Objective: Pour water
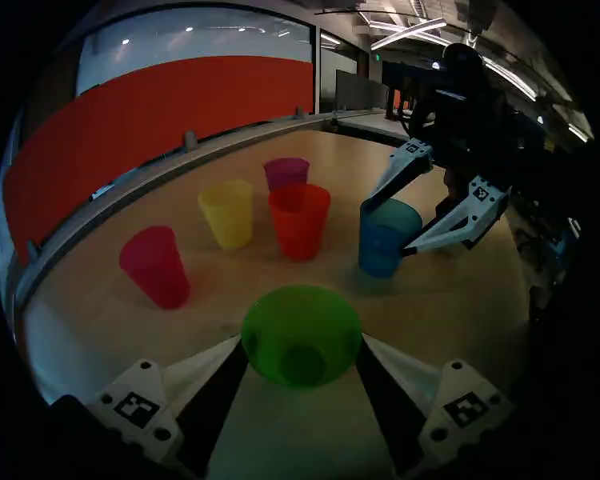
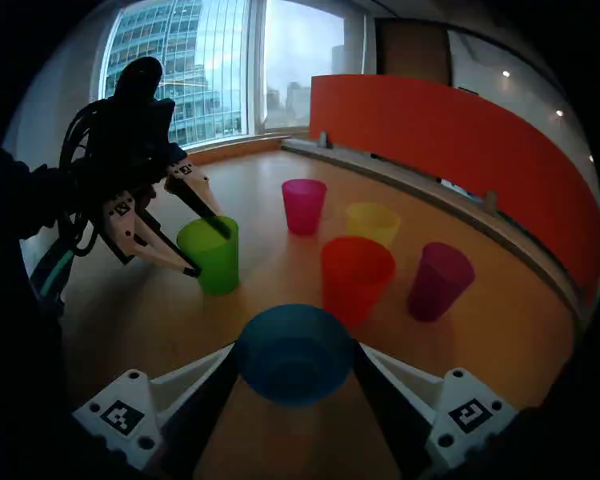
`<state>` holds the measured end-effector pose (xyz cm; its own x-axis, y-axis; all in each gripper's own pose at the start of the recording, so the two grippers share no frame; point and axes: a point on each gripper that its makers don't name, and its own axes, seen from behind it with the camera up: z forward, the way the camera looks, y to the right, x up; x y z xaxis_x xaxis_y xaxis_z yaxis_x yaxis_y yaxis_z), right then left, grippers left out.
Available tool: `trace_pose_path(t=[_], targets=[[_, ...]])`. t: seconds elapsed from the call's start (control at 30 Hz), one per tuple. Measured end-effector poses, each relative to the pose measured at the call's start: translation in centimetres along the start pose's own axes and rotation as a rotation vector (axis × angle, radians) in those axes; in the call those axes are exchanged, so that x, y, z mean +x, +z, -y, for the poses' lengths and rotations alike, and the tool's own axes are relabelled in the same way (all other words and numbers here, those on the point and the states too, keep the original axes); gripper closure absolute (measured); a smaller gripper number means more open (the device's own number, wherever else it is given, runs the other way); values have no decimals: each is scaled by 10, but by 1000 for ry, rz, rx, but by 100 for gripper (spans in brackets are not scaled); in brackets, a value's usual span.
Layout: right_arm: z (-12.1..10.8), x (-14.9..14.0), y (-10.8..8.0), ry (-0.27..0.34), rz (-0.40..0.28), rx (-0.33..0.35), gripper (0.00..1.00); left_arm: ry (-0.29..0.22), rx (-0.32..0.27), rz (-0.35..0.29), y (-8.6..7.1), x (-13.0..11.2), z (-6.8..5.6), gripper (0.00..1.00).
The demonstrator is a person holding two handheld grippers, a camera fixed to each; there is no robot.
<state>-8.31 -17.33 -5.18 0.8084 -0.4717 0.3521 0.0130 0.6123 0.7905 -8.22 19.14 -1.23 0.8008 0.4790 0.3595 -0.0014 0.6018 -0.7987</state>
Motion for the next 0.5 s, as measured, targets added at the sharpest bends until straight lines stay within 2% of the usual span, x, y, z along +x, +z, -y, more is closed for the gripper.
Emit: trace_pose_path(t=[0.3, 0.5], targets=[[0, -1, 1, -6, 2, -3, 1, 3, -1, 0, 0, -1, 0, 13], [0, -2, 1, -9, 1, -2, 6, 3, -1, -1, 0, 0, 0, 13]])
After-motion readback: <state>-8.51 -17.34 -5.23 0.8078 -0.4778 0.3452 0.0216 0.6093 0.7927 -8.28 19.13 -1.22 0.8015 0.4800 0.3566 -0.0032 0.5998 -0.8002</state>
